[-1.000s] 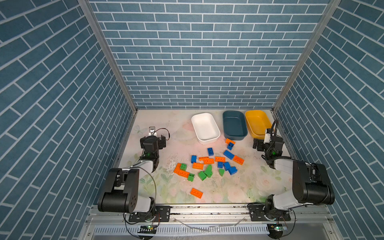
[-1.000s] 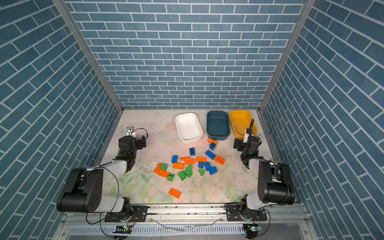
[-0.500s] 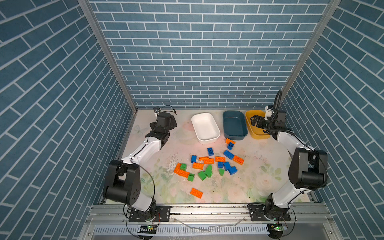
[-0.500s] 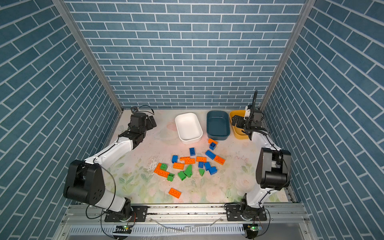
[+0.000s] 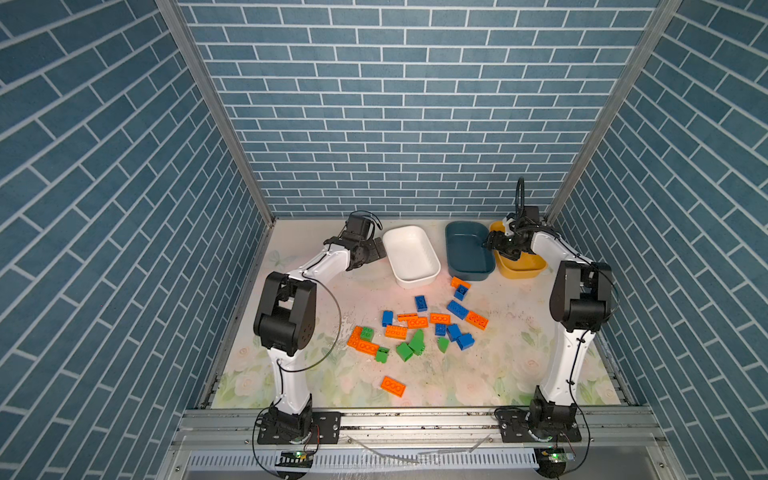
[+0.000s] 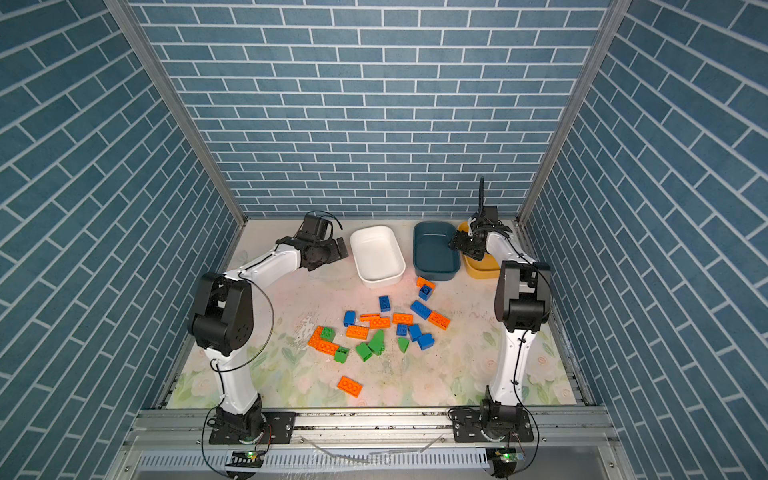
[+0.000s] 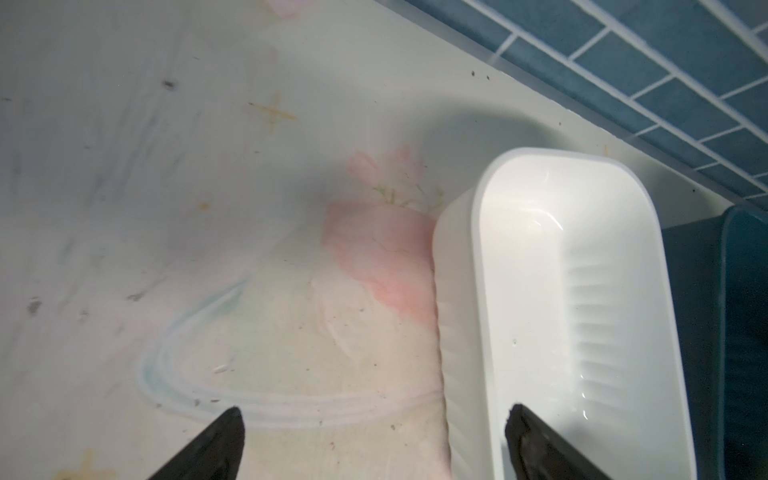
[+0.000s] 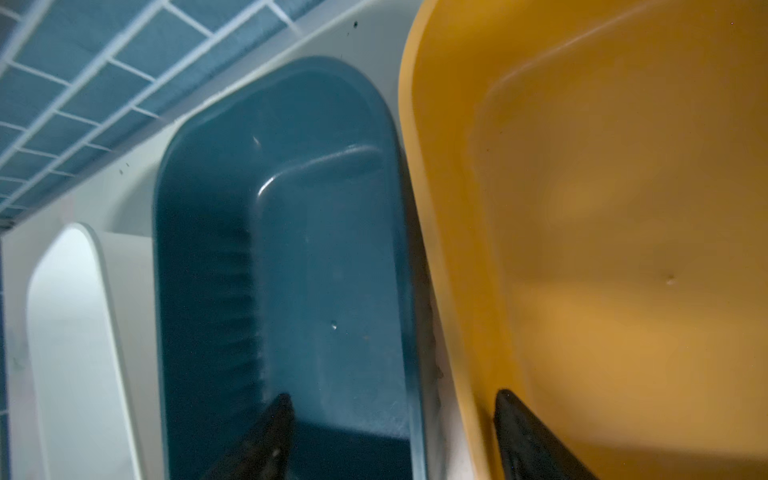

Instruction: Sort the legos into containers by color

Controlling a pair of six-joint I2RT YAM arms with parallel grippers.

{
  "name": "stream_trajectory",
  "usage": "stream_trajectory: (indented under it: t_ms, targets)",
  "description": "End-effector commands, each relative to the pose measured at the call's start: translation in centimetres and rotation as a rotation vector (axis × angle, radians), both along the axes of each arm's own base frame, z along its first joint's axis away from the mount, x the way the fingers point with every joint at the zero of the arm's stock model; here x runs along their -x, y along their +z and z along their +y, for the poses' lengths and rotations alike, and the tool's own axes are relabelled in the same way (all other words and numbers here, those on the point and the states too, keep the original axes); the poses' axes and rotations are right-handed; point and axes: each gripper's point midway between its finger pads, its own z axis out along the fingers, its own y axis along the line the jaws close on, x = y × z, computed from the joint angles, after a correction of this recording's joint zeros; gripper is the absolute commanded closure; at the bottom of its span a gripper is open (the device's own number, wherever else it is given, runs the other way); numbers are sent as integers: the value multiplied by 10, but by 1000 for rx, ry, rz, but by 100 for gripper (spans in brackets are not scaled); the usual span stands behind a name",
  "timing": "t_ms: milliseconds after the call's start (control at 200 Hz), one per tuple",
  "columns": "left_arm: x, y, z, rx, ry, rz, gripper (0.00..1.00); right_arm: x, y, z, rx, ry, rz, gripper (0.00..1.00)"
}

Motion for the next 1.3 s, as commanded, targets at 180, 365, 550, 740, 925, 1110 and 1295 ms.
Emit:
stream_trajectory:
  t_ms: [180,365,550,740,925,1110,1295]
  targets:
    - [8,-17,-40,-34,-134,110,1,9,-10,35,141,104,46,50]
    - [1,-18,-30,-123,-152,115,1,14,-11,64,143,144,35,58]
    - [-7,-20,-10,-182,-151,124,1,24,-14,87,140,168,38,58]
    - [-9,-25,14,-177,-128,151,1,35,-14,114,127,214,48,59]
    - [-5,-28,29,-189,-106,164,1,43,-15,124,187,233,67,61]
    - [-2,-33,19,-130,-138,176,1,58,-17,137,230,322,83,63]
    - [5,-31,10,-69,-142,184,1,72,-22,141,263,418,103,65]
